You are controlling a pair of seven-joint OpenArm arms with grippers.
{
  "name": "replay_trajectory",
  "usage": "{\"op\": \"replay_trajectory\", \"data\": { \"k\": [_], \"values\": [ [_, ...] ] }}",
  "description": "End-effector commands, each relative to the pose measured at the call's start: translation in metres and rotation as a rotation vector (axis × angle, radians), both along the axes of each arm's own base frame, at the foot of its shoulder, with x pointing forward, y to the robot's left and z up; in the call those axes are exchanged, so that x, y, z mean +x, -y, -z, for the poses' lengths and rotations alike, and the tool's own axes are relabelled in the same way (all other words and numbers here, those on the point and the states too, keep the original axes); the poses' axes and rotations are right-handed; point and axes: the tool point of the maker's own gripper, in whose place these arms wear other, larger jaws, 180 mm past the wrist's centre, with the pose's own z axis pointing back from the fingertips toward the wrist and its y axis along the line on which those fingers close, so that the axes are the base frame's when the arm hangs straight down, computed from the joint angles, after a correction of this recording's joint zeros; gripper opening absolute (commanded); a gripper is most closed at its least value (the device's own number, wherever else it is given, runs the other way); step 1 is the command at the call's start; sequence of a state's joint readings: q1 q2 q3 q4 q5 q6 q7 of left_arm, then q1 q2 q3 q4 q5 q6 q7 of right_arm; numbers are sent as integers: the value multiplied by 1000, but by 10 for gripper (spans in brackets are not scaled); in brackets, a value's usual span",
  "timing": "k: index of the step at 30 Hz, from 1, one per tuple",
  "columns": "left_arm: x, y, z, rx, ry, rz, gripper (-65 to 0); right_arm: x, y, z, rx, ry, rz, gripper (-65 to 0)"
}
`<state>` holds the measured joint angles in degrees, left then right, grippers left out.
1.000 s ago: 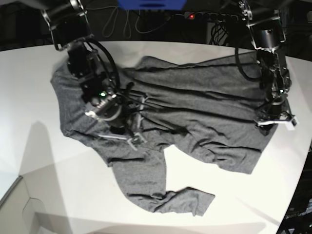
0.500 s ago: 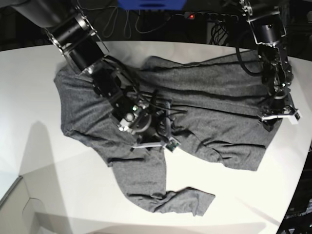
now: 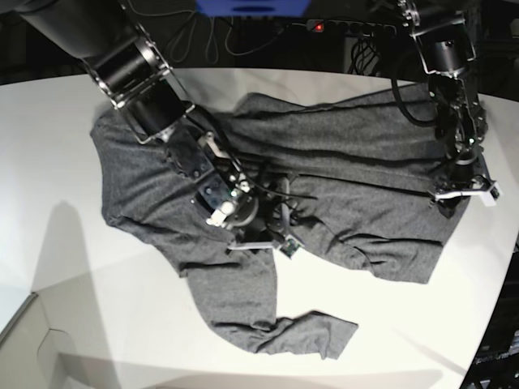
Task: Layout the t-shirt on the table in an organized manner, then fold the t-shirt properly
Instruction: 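Drag the grasped fabric with the right gripper toward the sleeve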
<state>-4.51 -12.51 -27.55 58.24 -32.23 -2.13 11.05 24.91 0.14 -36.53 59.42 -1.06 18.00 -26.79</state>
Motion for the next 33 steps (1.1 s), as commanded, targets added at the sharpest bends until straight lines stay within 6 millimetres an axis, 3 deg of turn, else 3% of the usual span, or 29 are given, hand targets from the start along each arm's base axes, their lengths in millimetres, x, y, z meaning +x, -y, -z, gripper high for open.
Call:
{"op": "replay_trajectory", "data": {
  "k": [1,6,12,16,19,23,31,33],
  "values": [
    [-11,3,16,-33,-82,-3,-298,13,-12,-22,54,54,-7,-352],
    [-12,2,16,-33,-83,-4,-298,14,-16,-25,76,70,-12,-398],
    [-12,2,16,-33,-83,-4,-298,24,-14,-24,62,61,3,-642],
    [-12,2,17,-33,-84,-4,-298,46,3,-9,35,35,84,-650],
    [-12,3,17,-33,-85,-1,-298,75,23,-25,73,108,205,-650],
    [-13,4,18,-33,-87,0,-298,97,33,-50,109,153,249,-650],
    [-16,3,20,-33,-93,-1,-298,102,32,-58,115,167,252,-650],
    [-16,3,20,-33,-93,-1,-298,102,29,-59,119,166,249,-612]
  ]
}}
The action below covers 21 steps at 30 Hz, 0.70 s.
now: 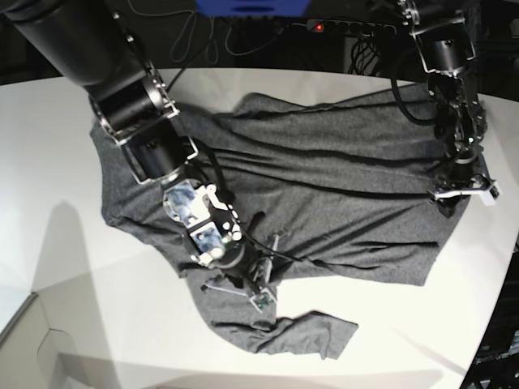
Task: Layout the t-shirt on the table in an organized manner, then fold the t-shirt properly
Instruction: 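Drag the grasped fabric with the right gripper toward the sleeve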
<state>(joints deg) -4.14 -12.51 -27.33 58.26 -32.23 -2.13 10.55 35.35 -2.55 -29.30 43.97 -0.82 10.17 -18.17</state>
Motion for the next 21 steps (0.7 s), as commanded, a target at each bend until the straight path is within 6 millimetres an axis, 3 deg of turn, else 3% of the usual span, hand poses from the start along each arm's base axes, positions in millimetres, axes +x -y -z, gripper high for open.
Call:
{"op": "replay_trajectory", "data": {
  "k": [1,5,7,11,16,21],
  "values": [
    [-14,3,19,-38,-92,-2,-298,18,-10,-32,42,81,0,-578],
    [-16,3,22,-41,-100,-5,-298,27,-9,-46,57,104,10,-436],
    [-22,3,26,-41,-113,-5,-298,39,8,-56,117,107,86,-373],
    [-26,2,27,-43,-118,-8,-298,47,20,-63,216,87,184,-310],
    [-27,0,28,-42,-120,-10,-298,19,-16,-37,129,62,48,-306],
    [-30,-6,27,-35,-122,-23,-298,-13,-55,-37,101,94,-82,-306]
  ]
}}
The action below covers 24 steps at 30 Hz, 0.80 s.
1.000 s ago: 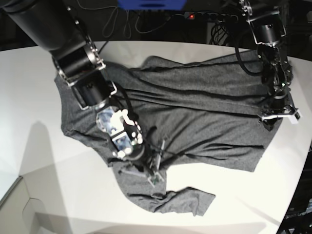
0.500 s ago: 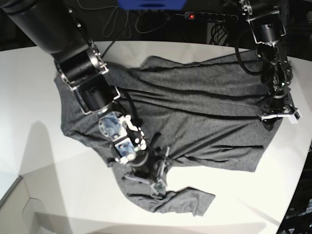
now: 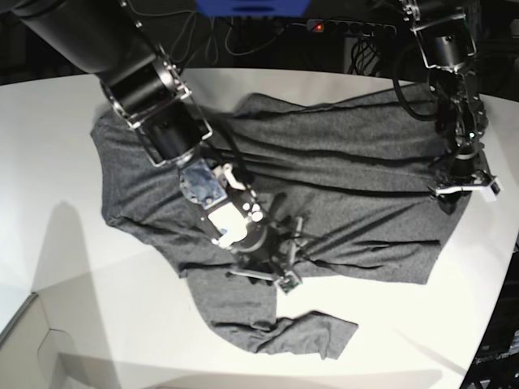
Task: Layout the t-shirt on the table in an organized manner, then fold the t-shirt properly
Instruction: 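Drag the grasped fabric with the right gripper toward the sleeve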
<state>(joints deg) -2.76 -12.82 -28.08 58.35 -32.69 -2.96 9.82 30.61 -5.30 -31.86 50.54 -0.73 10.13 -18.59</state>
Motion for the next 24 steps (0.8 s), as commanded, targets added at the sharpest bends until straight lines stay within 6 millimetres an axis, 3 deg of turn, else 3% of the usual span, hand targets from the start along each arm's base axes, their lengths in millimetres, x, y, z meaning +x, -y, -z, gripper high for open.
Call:
{"op": "replay_trajectory", "data": {
  "k": [1,6,9,12,18,21,24],
  "values": [
    [-22,-7,22,-35,-115,-32,-298,12,-9,-29,36,75,-11,-306],
    [-15,-16,2,-25,-60,-51,-298,-15,-10,3,-22,8,-47,-306],
    [2,-16,-34,20,29,-27,-298,-29,2,22,-38,-27,-39,-306],
    [9,-14,-57,50,81,-11,-298,-41,5,28,-31,-35,-40,-306],
    [18,-12,-71,60,119,-4,-298,-54,13,40,-37,-58,-36,-306],
    [30,-12,-80,55,147,-8,-298,-52,34,43,-83,-68,-17,-306],
    [55,4,-80,31,150,33,-298,-54,47,45,-124,-89,-4,-306]
  ]
}}
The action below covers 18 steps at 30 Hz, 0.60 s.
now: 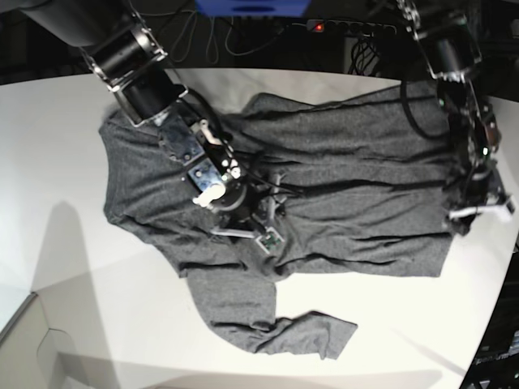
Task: Layout the t-shirt on the table in an organized manner, then fold the t-shirt properly
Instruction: 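Drag the grasped fabric with the right gripper toward the sleeve, then regrasp the shirt body with the right gripper and the hem with the left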
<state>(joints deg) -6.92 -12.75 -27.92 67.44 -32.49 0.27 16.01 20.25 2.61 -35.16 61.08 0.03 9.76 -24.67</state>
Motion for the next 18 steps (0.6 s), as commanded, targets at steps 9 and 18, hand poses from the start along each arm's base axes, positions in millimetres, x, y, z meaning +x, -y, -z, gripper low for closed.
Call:
{"op": "replay_trajectory", "data": {
  "k": [9,18],
  "values": [
    [79,38,34,-113,-117,74,-296,-28,16,7,-15,-8,-6,-306],
    [84,-22,19,11,1,-116,-296,-48,38,14,-48,-12,-13,-306]
  ]
}}
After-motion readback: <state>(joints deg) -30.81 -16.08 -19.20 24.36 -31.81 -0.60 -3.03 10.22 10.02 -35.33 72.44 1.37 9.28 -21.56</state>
